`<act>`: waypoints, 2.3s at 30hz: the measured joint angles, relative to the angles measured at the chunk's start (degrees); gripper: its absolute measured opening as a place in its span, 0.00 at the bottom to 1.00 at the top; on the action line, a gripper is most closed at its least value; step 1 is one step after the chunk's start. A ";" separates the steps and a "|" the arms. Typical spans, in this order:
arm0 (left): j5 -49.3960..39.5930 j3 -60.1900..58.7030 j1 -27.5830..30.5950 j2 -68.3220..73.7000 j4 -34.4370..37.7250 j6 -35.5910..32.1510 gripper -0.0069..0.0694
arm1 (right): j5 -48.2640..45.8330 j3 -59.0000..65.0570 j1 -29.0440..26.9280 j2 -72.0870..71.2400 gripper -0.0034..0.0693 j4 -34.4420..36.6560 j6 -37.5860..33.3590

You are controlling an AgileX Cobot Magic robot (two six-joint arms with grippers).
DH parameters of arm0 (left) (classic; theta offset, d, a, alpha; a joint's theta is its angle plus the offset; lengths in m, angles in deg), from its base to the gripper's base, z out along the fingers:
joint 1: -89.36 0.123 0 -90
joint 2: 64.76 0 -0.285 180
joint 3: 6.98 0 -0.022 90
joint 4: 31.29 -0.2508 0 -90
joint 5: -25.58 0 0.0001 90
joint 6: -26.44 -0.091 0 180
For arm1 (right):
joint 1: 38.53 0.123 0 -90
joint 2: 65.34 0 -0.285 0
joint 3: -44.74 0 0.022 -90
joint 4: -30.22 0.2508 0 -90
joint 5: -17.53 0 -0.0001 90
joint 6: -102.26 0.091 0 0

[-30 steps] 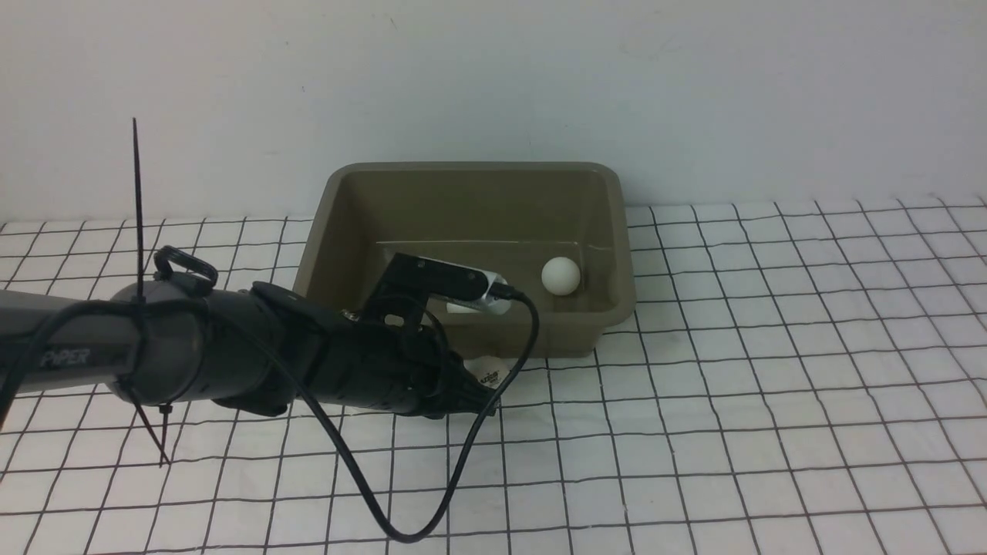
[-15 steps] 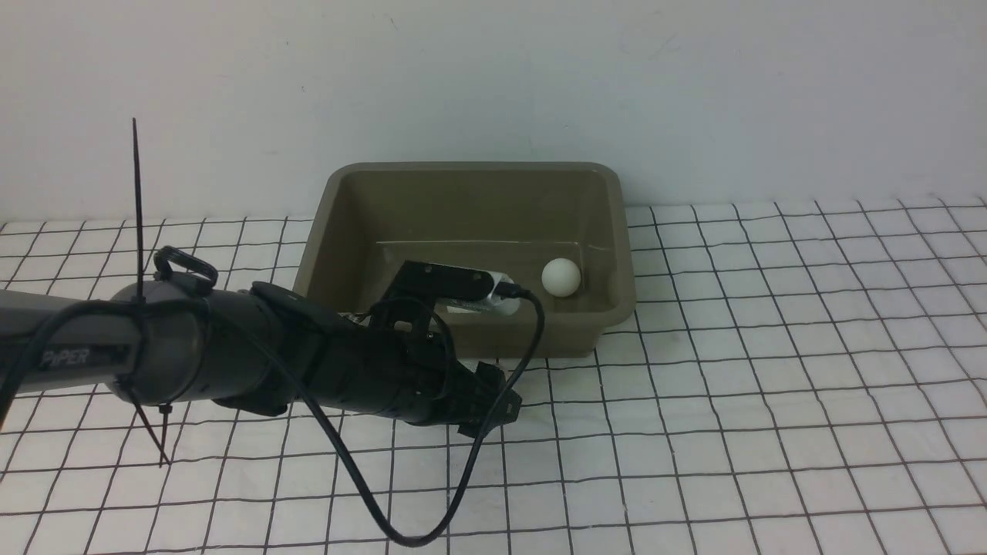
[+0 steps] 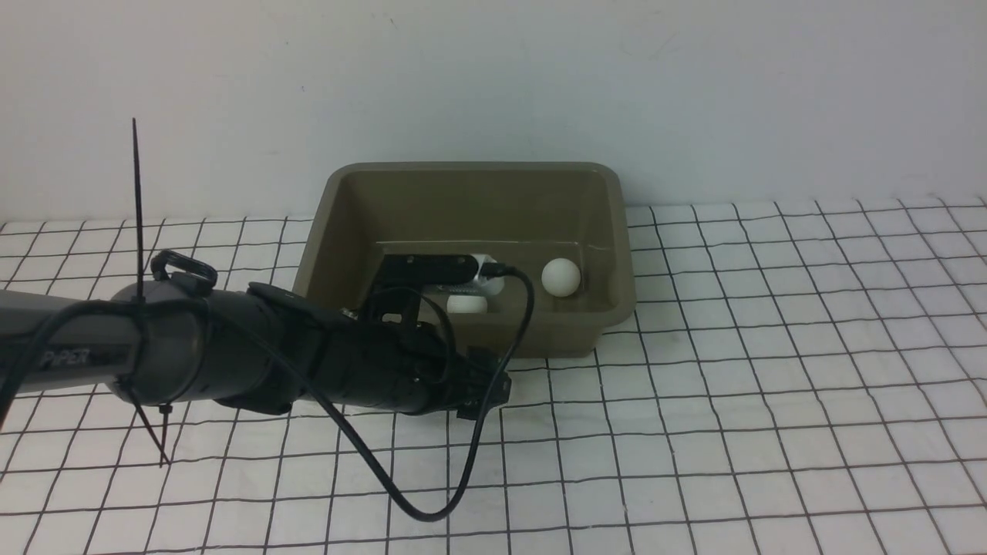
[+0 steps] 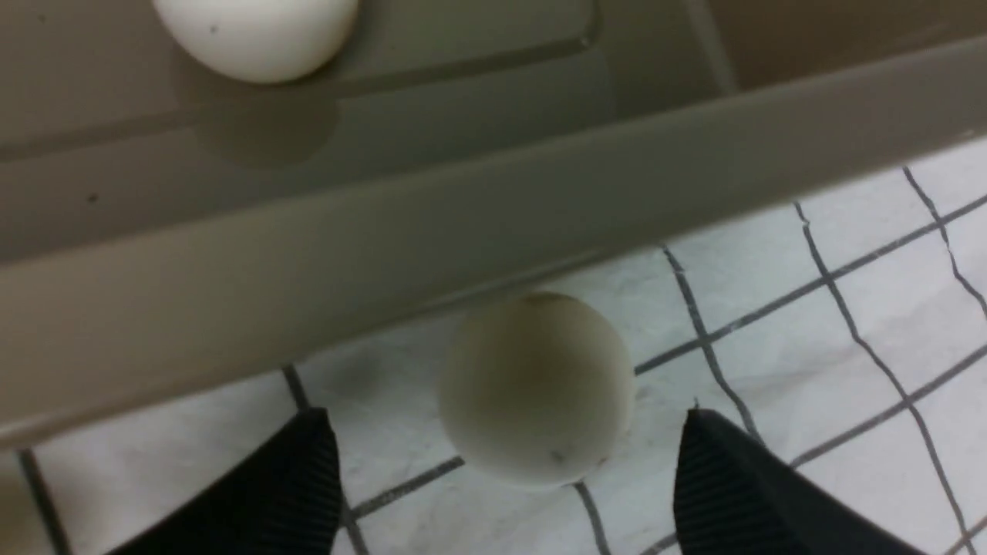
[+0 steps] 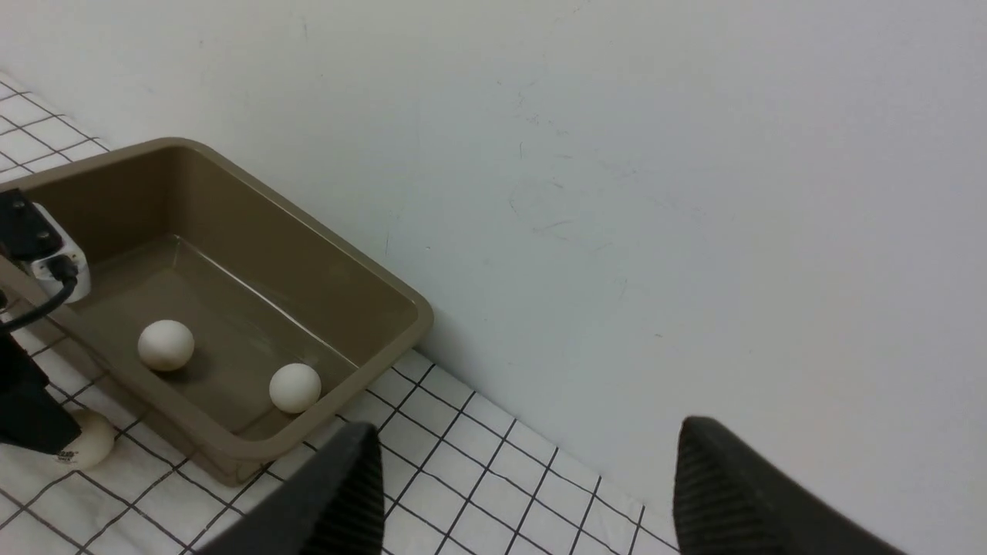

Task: Put the table tennis balls into the box on the white checkered tablecloth.
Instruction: 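Reach for and grasp a ping pong ball on the table beside the basket, then drop the ball into the bin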

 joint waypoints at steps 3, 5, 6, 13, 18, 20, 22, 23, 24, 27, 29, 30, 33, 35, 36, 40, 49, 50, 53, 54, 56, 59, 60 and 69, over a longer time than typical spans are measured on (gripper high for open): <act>1.35 0.65 -1.19 0.05 0.16 -0.40 0.77 | 0.32 0.00 0.00 0.00 0.68 0.00 0.00; 2.25 1.10 -2.21 0.12 0.31 -0.93 0.77 | 0.40 0.00 0.00 0.00 0.68 0.00 0.00; 2.67 1.34 -2.48 0.25 0.38 -1.18 0.77 | 0.40 0.00 0.00 0.00 0.68 0.00 0.00; 4.36 2.13 -3.80 1.23 0.76 -1.92 0.77 | 0.45 0.00 0.00 0.00 0.68 -0.01 0.00; 7.27 2.13 -3.86 1.51 1.02 -2.03 0.77 | 0.45 0.00 0.00 0.00 0.68 -0.05 0.00; 7.73 2.13 -3.86 1.55 1.02 -2.22 0.77 | 0.45 0.00 0.00 0.00 0.68 -0.05 0.00; 8.48 2.13 -3.86 1.68 1.07 -2.71 0.77 | 0.45 0.00 0.00 0.00 0.68 -0.05 -0.07; 8.63 2.13 -3.86 1.68 1.07 -2.92 0.77 | 0.45 0.00 0.00 0.00 0.68 -0.05 -0.14; 8.64 2.13 -3.86 1.73 1.07 -2.92 0.77 | 0.45 0.00 0.00 0.00 0.68 -0.05 -0.20; 8.75 2.13 -3.86 2.30 1.09 -2.98 0.77 | 0.45 0.00 0.00 0.00 0.68 -0.05 -0.25; 8.75 2.15 -3.86 2.99 1.14 -2.98 0.77 | 0.45 0.00 0.00 0.00 0.68 -0.05 -0.25; 8.75 2.26 -3.86 3.38 1.14 -2.98 0.77 | 0.45 0.00 0.00 0.00 0.68 -0.05 -0.25; 8.54 2.84 -3.86 3.97 1.21 -2.98 0.77 | 0.45 0.00 0.00 0.00 0.68 0.01 -0.25; 8.54 3.20 -3.86 3.97 1.26 -2.98 0.77 | 0.45 0.00 0.00 0.00 0.68 0.01 -0.25; 8.61 3.20 -3.86 3.97 1.26 -2.98 0.77 | 0.45 0.00 0.00 0.00 0.68 0.01 -0.33; 8.66 3.20 -3.86 3.97 1.26 -2.98 0.65 | 0.45 0.00 0.00 0.00 0.68 0.12 -0.40; 8.66 3.71 -3.86 3.99 1.26 -5.15 0.54 | 0.45 0.00 0.00 0.00 0.68 0.12 -0.51; 8.66 3.70 -3.86 3.88 1.26 -5.21 0.54 | 0.45 0.00 0.00 0.00 0.68 0.12 -0.72; 7.96 3.72 -3.86 3.46 1.26 -5.27 0.54 | 0.51 0.00 0.00 0.00 0.68 0.12 -0.94; 7.02 3.72 -3.86 2.91 1.26 -5.27 0.54 | 0.57 0.00 0.00 0.00 0.68 0.12 -1.01; 5.30 3.34 -3.86 1.94 1.21 -5.18 0.54 | 0.61 0.00 0.00 0.00 0.68 0.12 -1.09; 2.79 2.26 -3.93 0.05 1.04 -4.77 0.54 | 0.61 0.00 0.00 0.00 0.68 0.12 -1.09; 1.36 0.95 -3.93 -1.61 1.04 -4.45 0.54 | 0.61 0.00 0.00 0.00 0.68 0.12 -1.14; -3.38 -3.58 -3.97 -12.60 0.55 -3.99 0.54 | 0.61 0.00 0.00 0.00 0.68 0.12 -1.13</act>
